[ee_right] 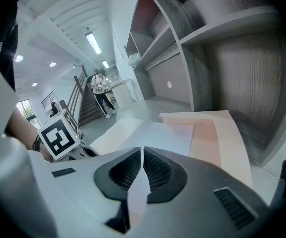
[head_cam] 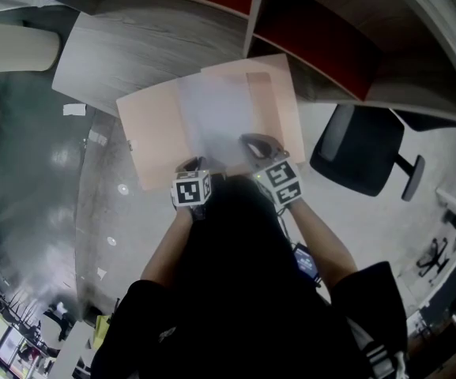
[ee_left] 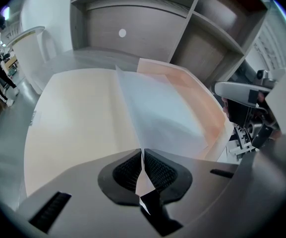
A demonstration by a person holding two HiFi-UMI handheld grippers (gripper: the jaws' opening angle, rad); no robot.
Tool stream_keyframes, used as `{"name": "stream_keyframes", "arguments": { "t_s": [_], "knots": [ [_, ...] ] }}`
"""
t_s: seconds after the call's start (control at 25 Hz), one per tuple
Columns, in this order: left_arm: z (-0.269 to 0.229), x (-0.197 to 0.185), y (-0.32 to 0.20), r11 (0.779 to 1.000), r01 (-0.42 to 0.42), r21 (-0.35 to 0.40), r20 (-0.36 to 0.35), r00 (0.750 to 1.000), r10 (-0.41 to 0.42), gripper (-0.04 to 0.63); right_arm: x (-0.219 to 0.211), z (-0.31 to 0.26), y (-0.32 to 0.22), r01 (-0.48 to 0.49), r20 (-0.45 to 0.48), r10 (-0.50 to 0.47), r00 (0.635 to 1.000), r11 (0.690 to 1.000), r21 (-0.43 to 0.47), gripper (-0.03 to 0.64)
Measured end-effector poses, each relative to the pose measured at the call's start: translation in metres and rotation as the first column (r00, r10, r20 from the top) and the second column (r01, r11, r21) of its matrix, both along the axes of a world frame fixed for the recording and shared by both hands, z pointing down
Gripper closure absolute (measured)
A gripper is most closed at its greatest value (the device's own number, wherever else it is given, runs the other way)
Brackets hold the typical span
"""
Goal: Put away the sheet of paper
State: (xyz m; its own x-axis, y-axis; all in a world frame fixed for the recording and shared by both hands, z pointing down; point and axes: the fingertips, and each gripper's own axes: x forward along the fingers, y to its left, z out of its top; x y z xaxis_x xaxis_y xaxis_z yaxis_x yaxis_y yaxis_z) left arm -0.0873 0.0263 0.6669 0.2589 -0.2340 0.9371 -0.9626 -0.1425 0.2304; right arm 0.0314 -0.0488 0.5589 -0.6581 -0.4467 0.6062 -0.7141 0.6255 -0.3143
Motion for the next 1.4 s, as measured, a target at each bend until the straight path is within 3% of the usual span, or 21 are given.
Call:
{"name": "stream_keyframes", "arguments": {
  "t_s": [0.72, 1.4],
  "knots": [
    [-0.002, 0.029, -0.007, 0.999, 0.048, 0.017, -0.002, 0.999, -0.048, 0.535, 0.02, 0.002, 0.007, 0.05, 0.005, -0.05, 0.999, 0.999, -0.003, 0.584],
    [-0.002, 0.047, -0.012, 1.0, 0.029, -0.01, -0.019, 0.999, -0.029, 0.535, 0.038, -0.001, -0.003, 0.046, 0.006, -0.046, 0.999, 0.999, 0.003, 0.584]
  ]
}}
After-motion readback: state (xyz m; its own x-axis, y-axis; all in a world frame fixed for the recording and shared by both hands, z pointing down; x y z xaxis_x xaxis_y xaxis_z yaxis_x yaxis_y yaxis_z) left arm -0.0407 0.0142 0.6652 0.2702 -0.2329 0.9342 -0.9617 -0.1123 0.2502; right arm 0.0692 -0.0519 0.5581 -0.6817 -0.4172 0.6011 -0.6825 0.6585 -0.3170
